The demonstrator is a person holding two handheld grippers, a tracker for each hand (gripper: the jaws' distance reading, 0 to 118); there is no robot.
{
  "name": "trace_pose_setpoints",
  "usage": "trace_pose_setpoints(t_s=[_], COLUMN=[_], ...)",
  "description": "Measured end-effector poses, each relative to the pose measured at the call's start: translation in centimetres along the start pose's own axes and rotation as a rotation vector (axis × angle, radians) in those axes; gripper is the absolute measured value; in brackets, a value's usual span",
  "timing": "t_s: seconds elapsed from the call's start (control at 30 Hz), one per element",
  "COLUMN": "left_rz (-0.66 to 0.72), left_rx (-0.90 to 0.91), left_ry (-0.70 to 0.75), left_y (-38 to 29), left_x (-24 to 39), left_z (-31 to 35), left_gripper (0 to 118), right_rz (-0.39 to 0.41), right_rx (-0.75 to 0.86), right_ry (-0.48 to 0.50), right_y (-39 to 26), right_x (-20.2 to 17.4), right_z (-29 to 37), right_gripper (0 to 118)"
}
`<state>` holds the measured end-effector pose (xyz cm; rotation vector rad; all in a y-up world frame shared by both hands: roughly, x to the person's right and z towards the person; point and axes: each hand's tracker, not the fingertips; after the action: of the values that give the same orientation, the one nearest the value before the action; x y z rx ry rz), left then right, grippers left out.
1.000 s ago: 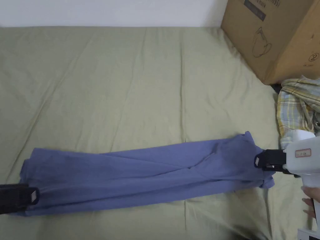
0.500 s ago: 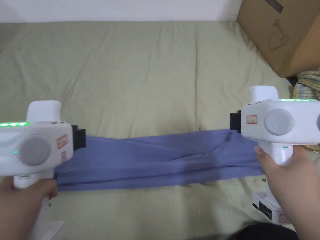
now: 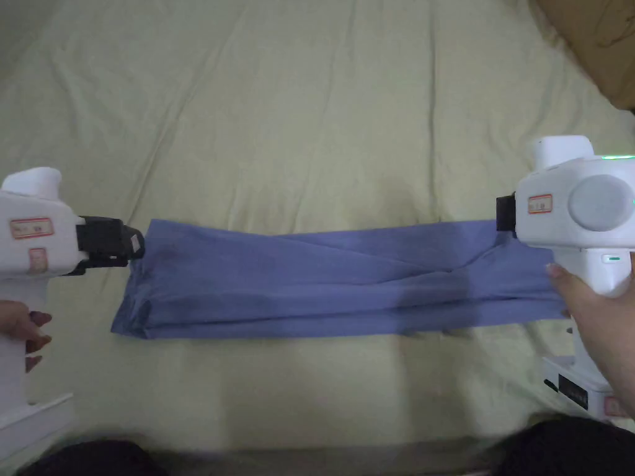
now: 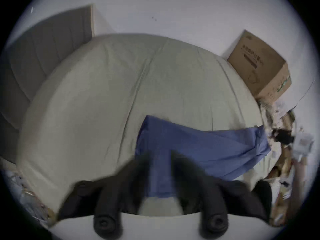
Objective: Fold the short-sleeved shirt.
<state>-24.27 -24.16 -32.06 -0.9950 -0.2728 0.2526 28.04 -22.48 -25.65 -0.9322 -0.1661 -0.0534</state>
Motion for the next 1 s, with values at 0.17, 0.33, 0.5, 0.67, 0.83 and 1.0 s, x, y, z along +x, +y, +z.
trace_pose_setpoints(t_s=[0.17, 0.33, 0.5, 0.67, 0.83, 1.0], left_rz=[0.29, 0.407, 0.582, 0.43, 0.457, 0.266], left_rx=[-0.073, -0.183, -0.111, -0.198, -0.108, -0.03], left_ry=[-0.393, -0.608, -0.912, -0.551, -0.644, -0.492], left_y=[-0.8, -3.4, -4.1, -4.9, -4.3, -2.2], left_x=[-7.1, -9.3, -10.0, -9.1, -8.4, -6.7], left_z=[-3.7, -10.6, -13.9, -16.1, -13.3, -6.1], left_gripper=[116, 118, 117, 5, 6, 6], right_rz=[0.022, 0.0, 0.016, 0.008, 0.008, 0.035], right_rx=[-0.076, -0.113, -0.134, -0.136, -0.148, -0.144], right_ry=[0.028, 0.045, 0.041, 0.082, 0.114, 0.137], right_y=[-1.2, -1.7, -1.4, -0.8, -0.8, -0.9], right_x=[0.0, 0.5, 0.4, -0.3, -1.5, -2.1], right_z=[-1.9, -2.5, -2.3, -2.8, -3.5, -3.0], right_gripper=[0, 0, 0, 0, 0, 0])
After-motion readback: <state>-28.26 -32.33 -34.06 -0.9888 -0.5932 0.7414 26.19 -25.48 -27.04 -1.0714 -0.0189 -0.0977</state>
